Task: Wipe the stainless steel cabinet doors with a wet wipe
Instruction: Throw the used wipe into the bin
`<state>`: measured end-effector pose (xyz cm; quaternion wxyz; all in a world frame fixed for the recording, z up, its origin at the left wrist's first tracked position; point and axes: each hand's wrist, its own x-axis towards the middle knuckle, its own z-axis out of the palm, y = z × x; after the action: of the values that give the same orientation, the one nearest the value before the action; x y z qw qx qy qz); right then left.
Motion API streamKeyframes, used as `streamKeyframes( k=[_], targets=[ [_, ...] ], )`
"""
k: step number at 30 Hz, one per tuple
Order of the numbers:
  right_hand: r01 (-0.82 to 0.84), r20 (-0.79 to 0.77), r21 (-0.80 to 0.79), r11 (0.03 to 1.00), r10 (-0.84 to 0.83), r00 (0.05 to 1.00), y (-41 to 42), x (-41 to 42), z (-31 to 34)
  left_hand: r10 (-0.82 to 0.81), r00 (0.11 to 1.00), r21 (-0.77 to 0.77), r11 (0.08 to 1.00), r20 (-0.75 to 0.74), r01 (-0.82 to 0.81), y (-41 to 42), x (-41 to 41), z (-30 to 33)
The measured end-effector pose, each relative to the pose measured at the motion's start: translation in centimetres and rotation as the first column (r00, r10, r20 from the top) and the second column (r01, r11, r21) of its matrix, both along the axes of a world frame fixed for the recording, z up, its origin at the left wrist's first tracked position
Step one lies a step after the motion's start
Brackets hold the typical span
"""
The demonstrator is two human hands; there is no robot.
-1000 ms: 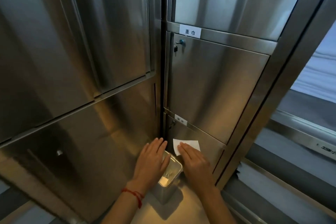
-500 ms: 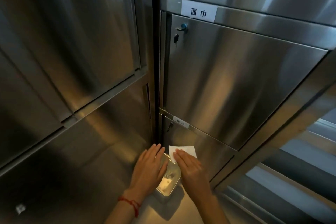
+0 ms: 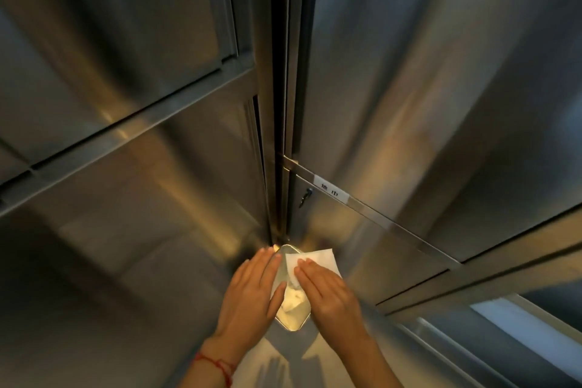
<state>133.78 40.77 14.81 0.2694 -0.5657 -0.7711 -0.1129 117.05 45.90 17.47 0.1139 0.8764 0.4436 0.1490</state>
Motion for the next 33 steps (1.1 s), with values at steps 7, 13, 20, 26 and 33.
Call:
streamKeyframes(
  k=[7, 13, 20, 26, 33],
  targets=[
    [-0.051, 0.019, -0.06, 0.997, 0.052, 0.998, 1.5, 0.2, -7.2, 0.02, 1.0, -0.067, 0.998, 0.014, -0.019, 1.3, 0.5, -7.1],
    [-0.029, 0.026, -0.075, 0.997, 0.031, 0.999, 2.8, 1.3, -13.4, 0.051, 0.998, -0.05, 0.998, 0.04, -0.049, 2.9, 1.5, -13.1],
    [-0.025, -0.003, -0.133, 0.991, 0.024, 1.0, 3.9, 1.8, -18.7, 0.061, 0.996, -0.041, 0.997, 0.067, -0.058, 3.7, 1.3, -18.7],
    [-0.027, -0.026, -0.155, 0.988, 0.023, 0.999, 4.0, 1.9, -21.6, 0.058, 0.993, -0.089, 0.995, 0.099, -0.049, 4.1, 1.4, -20.2],
    [0.024, 0.008, -0.145, 0.989, -0.023, 1.0, 5.3, 1.6, -22.6, 0.052, 0.995, -0.13, 0.991, 0.086, -0.041, 4.7, 1.8, -21.2]
  ],
)
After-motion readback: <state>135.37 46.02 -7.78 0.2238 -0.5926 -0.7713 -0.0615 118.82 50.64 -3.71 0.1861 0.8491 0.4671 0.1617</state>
